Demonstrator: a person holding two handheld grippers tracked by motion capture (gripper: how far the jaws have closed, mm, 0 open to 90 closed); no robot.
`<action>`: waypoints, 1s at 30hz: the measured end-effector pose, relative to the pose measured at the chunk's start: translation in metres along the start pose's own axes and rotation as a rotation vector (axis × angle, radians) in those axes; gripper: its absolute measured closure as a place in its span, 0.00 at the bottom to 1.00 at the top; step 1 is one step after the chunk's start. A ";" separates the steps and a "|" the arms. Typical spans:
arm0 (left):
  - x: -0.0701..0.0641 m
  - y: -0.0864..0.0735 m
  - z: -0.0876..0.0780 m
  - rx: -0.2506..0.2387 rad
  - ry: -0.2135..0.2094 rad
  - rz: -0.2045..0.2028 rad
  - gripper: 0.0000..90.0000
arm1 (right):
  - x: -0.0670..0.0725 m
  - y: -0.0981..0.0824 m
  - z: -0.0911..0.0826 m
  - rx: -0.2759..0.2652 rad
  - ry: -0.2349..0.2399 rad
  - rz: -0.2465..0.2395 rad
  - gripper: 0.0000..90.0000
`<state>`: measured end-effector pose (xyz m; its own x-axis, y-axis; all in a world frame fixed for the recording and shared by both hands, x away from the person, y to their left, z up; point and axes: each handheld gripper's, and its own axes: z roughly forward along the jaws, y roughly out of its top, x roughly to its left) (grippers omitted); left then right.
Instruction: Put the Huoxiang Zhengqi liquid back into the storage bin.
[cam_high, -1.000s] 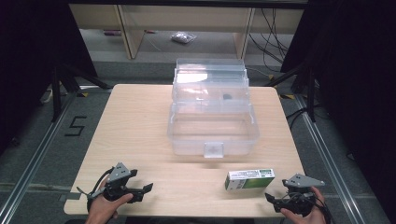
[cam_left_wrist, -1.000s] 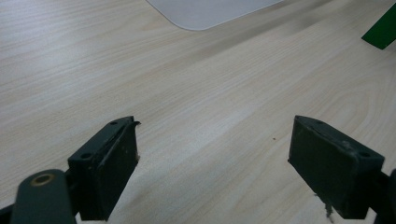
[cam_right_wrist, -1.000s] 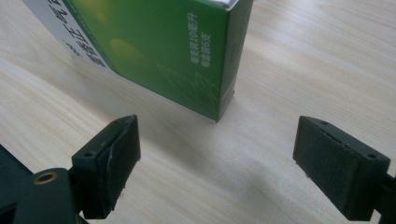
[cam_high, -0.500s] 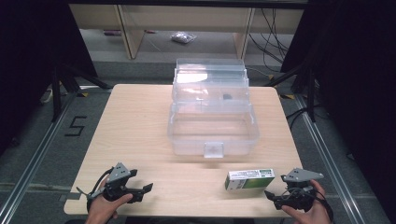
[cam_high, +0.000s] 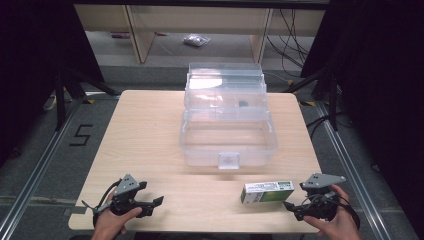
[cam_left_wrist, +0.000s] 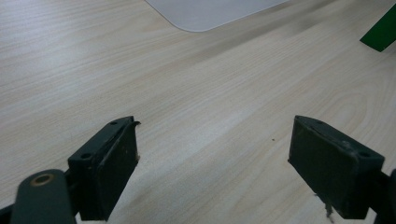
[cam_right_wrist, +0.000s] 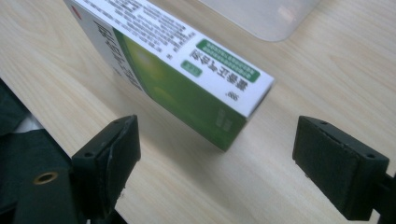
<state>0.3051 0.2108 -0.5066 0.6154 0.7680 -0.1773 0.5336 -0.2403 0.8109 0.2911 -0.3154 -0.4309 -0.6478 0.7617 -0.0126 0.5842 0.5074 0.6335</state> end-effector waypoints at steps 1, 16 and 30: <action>0.000 0.000 0.000 0.000 -0.002 0.001 0.17 | 0.000 0.002 -0.002 0.018 0.009 -0.003 0.18; 0.000 0.000 0.000 -0.007 0.004 0.003 0.17 | 0.008 0.037 -0.007 0.082 0.055 -0.136 0.18; 0.001 0.000 -0.002 0.009 0.001 0.027 0.17 | 0.021 0.075 0.020 0.190 0.083 -0.288 0.18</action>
<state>0.3049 0.2125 -0.5054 0.6287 0.7620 -0.1551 0.5221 -0.2659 0.8104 0.3310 -0.2536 -0.3992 -0.8322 0.5452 -0.1014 0.4474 0.7681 0.4580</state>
